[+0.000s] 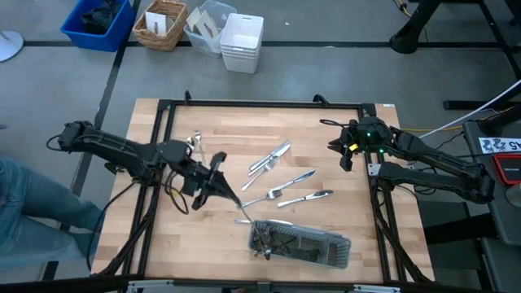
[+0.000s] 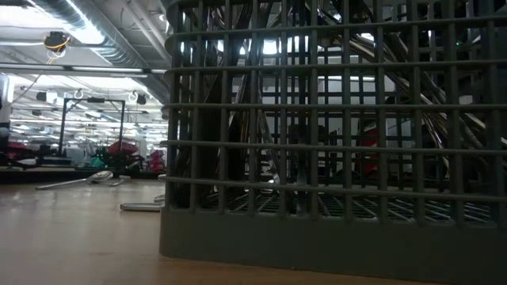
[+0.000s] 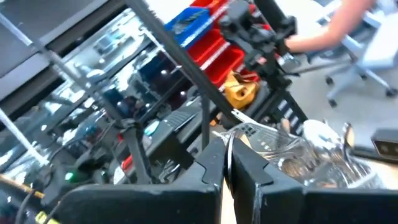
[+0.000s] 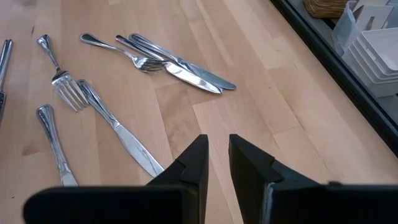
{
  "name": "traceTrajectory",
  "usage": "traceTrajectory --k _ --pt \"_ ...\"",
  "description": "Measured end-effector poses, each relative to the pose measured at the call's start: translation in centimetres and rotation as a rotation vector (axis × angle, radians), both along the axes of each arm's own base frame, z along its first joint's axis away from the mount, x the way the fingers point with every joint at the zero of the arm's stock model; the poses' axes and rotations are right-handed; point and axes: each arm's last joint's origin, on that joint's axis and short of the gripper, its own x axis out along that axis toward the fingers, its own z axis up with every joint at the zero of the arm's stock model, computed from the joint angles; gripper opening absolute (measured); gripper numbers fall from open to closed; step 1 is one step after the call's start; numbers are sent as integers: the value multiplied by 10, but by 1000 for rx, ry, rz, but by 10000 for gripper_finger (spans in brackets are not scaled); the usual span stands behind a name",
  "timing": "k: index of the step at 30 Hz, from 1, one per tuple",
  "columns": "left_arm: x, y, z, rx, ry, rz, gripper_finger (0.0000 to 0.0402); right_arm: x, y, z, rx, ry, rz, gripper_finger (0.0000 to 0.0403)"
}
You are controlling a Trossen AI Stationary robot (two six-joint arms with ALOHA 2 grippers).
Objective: Sort silverware
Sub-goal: Put the spoon into the gray silverware rack
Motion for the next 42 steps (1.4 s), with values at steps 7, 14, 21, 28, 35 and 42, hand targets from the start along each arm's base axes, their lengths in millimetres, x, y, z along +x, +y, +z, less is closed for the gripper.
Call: traceTrajectory --k 7,14,21,28,35,42 --pt "8 -11 -14 164 -3 -43 1 0 0 0 0 0 0 65" --pt "11 -19 -23 304 -40 -114 2 0 0 0 0 0 0 65" --pt "8 -24 -33 412 -2 -187 3 0 0 0 0 -1 0 65" --pt "6 -30 -32 447 -46 -217 8 0 0 0 0 -1 0 65" --pt "6 -30 -32 449 -51 -216 10 0 0 0 -1 -2 0 65" --pt "6 -30 -31 411 -28 -209 11 0 0 0 -1 -1 0 65"
